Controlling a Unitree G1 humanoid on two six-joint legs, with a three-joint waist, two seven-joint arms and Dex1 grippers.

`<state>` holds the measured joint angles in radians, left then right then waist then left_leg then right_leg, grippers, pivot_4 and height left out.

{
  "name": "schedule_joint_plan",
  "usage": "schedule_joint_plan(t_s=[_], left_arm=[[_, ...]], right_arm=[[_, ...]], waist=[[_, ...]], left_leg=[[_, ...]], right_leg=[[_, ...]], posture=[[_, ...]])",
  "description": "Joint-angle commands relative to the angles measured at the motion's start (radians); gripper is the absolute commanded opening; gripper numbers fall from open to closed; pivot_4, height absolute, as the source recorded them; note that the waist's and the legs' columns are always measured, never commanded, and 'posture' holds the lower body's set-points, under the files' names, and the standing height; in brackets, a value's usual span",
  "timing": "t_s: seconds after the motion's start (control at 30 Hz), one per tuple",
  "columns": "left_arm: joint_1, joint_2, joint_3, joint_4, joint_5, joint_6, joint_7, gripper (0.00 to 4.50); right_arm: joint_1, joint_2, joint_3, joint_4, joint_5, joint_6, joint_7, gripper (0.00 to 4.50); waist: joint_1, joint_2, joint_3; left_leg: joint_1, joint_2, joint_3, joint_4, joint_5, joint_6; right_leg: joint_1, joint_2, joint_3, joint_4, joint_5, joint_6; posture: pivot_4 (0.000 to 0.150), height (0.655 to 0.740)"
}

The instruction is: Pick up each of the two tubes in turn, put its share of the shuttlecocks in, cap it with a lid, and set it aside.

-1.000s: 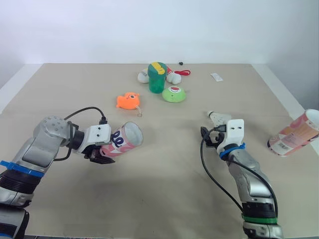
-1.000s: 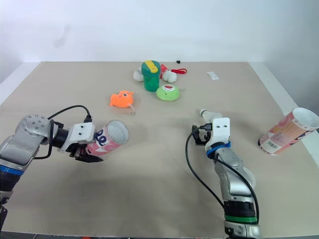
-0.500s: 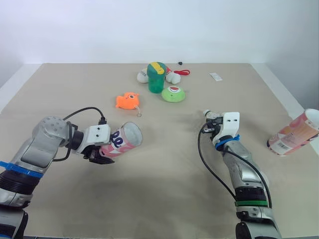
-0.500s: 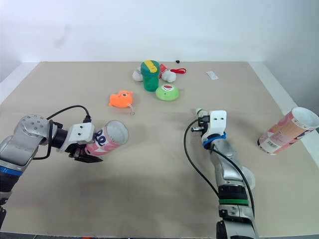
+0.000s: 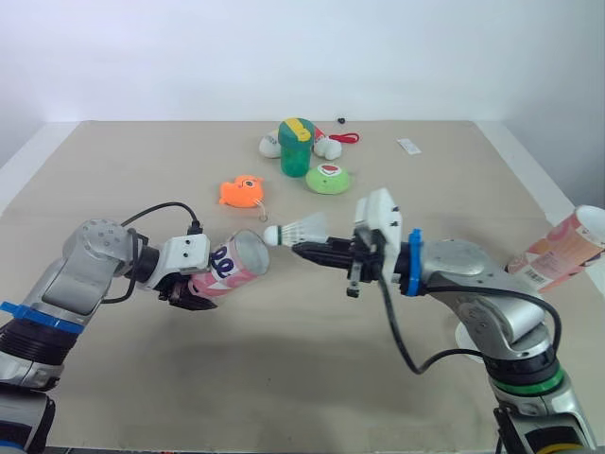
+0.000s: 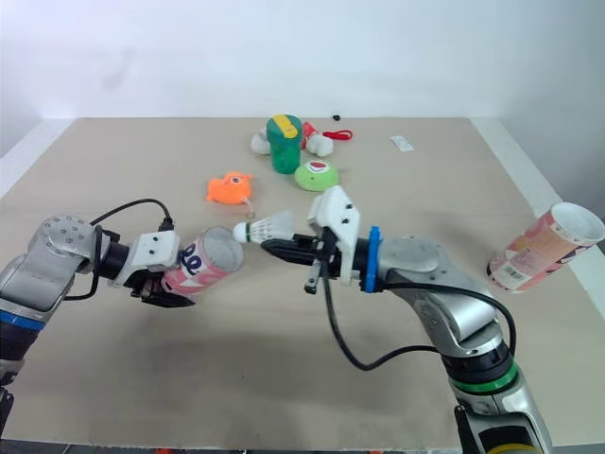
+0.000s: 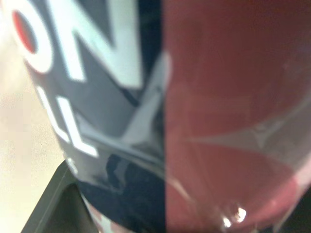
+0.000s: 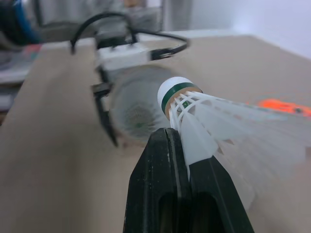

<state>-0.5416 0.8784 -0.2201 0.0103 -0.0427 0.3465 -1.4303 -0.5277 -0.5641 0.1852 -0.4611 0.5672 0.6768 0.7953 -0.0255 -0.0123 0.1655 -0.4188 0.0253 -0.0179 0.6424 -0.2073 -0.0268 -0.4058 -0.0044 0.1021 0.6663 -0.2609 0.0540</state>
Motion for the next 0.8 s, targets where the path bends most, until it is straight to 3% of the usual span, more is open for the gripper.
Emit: schedule_joint_plan(t_s=[0.03, 0.2, 0.23, 0.27, 0.3, 0.33, 0.37, 0.43, 0.53, 0.57, 0.6, 0.63, 0.7, 0.8], left_arm=[[-0.003, -0.016, -0.049, 0.015, -0.002, -0.001, -0.021, 3.24], [-0.004, -0.018, -0.051, 0.013, -0.001, 0.001, -0.022, 3.24], [-0.003, -0.017, -0.05, 0.011, -0.001, 0.001, -0.021, 3.24], [-0.001, -0.016, -0.049, 0.01, -0.001, 0.001, -0.02, 3.24], [0.001, -0.015, -0.048, 0.008, -0.002, 0.002, -0.019, 3.24], [0.003, -0.015, -0.047, 0.007, -0.002, 0.002, -0.018, 3.24], [0.005, -0.013, -0.045, 0.007, -0.002, 0.001, -0.017, 3.24], [0.008, -0.012, -0.044, 0.006, -0.002, 0.001, -0.015, 3.24], [0.009, -0.012, -0.043, 0.006, -0.001, 0.002, -0.011, 3.24], [0.009, -0.013, -0.043, 0.006, -0.001, 0.001, -0.011, 3.24], [0.009, -0.014, -0.043, 0.006, -0.001, 0.001, -0.01, 3.24], [0.008, -0.014, -0.044, 0.006, -0.001, 0.001, -0.009, 3.24], [0.008, -0.017, -0.044, 0.004, -0.001, 0.002, -0.008, 3.24], [0.007, -0.018, -0.045, 0.005, -0.001, 0.001, -0.007, 3.24]], right_arm=[[-0.091, 0.035, 0.106, 0.072, -0.115, -0.088, 0.036, 0.06], [-0.181, 0.135, 0.172, 0.118, -0.152, -0.111, 0.055, 0.06], [-0.186, 0.145, 0.165, 0.117, -0.142, -0.104, 0.062, 0.69], [-0.19, 0.152, 0.156, 0.116, -0.132, -0.098, 0.069, 0.84], [-0.198, 0.159, 0.139, 0.12, -0.123, -0.091, 0.072, 1.37], [-0.21, 0.157, 0.121, 0.129, -0.116, -0.086, 0.079, 1.59], [-0.224, 0.151, 0.102, 0.141, -0.108, -0.083, 0.091, 2.19], [-0.251, 0.134, 0.074, 0.167, -0.097, -0.078, 0.116, 2.19], [-0.297, 0.118, 0.082, 0.224, -0.12, -0.102, 0.16, 1.6], [-0.31, 0.119, 0.097, 0.243, -0.134, -0.114, 0.175, 0.97], [-0.328, 0.126, 0.123, 0.268, -0.154, -0.128, 0.193, 0.81], [-0.344, 0.136, 0.149, 0.294, -0.178, -0.146, 0.205, 0.31], [-0.373, 0.16, 0.208, 0.352, -0.234, -0.192, 0.23, 0.05], [-0.407, 0.211, 0.275, 0.44, -0.301, -0.257, 0.257, 0.05]], waist=[[0.0, 0.0, 0.0], [0.001, 0.0, 0.0], [0.002, -0.001, 0.0], [0.003, -0.001, 0.0], [0.003, -0.001, 0.0], [0.003, -0.001, 0.0], [0.003, -0.001, 0.0], [0.002, -0.001, 0.0], [0.002, -0.001, 0.0], [0.002, -0.001, 0.0], [0.002, -0.001, 0.0], [0.001, -0.001, 0.0], [0.001, -0.001, 0.0], [0.001, -0.001, 0.0]], left_leg=[[0.0, 0.0, 0.0, 0.0, 0.0, 0.0], [-0.001, 0.0, 0.0, 0.0, 0.0, 0.0], [-0.001, 0.0, -0.001, 0.0, 0.0, 0.0], [-0.002, 0.0, -0.002, 0.0, 0.0, 0.0], [-0.002, 0.0, -0.002, 0.001, 0.0, 0.0], [-0.003, 0.0, -0.002, 0.001, 0.0, 0.0], [-0.003, 0.0, -0.002, 0.001, 0.0, 0.0], [-0.003, -0.001, -0.002, 0.001, 0.0, 0.0], [-0.002, 0.0, -0.002, 0.001, 0.0, 0.0], [-0.002, 0.001, -0.002, 0.002, 0.0, 0.0], [-0.002, 0.001, -0.002, 0.001, 0.0, 0.0], [-0.002, 0.001, -0.002, 0.001, 0.0, 0.0], [-0.002, 0.001, -0.002, 0.001, 0.0, 0.0], [-0.002, 0.001, -0.002, 0.001, 0.0, 0.0]], right_leg=[[-0.001, 0.0, 0.0, 0.0, 0.0, 0.0], [-0.001, 0.0, 0.0, 0.0, 0.0, 0.0], [-0.001, 0.0, -0.001, 0.0, 0.0, 0.0], [-0.001, 0.0, -0.003, 0.0, 0.0, -0.001], [-0.001, 0.0, -0.003, 0.0, 0.0, -0.001], [-0.001, -0.001, -0.003, 0.0, 0.0, -0.001], [-0.001, -0.001, -0.003, 0.0, 0.0, -0.001], [-0.001, -0.001, -0.003, 0.0, 0.0, -0.001], [-0.001, 0.0, -0.004, 0.001, 0.0, -0.001], [-0.001, 0.0, -0.004, 0.001, 0.001, -0.001], [-0.001, 0.0, -0.004, 0.001, 0.001, -0.001], [-0.001, 0.0, -0.004, 0.001, 0.0, -0.002], [-0.001, 0.001, -0.003, 0.001, 0.0, -0.002], [-0.001, 0.001, -0.004, 0.002, 0.0, -0.002]], posture=[[0.15, 0.74], [0.15, 0.74], [0.15, 0.74], [0.15, 0.74], [0.15, 0.74], [0.15, 0.74], [0.15, 0.74], [0.15, 0.74], [0.15, 0.74], [0.15, 0.74], [0.15, 0.74], [0.15, 0.74], [0.15, 0.74], [0.15, 0.74]])
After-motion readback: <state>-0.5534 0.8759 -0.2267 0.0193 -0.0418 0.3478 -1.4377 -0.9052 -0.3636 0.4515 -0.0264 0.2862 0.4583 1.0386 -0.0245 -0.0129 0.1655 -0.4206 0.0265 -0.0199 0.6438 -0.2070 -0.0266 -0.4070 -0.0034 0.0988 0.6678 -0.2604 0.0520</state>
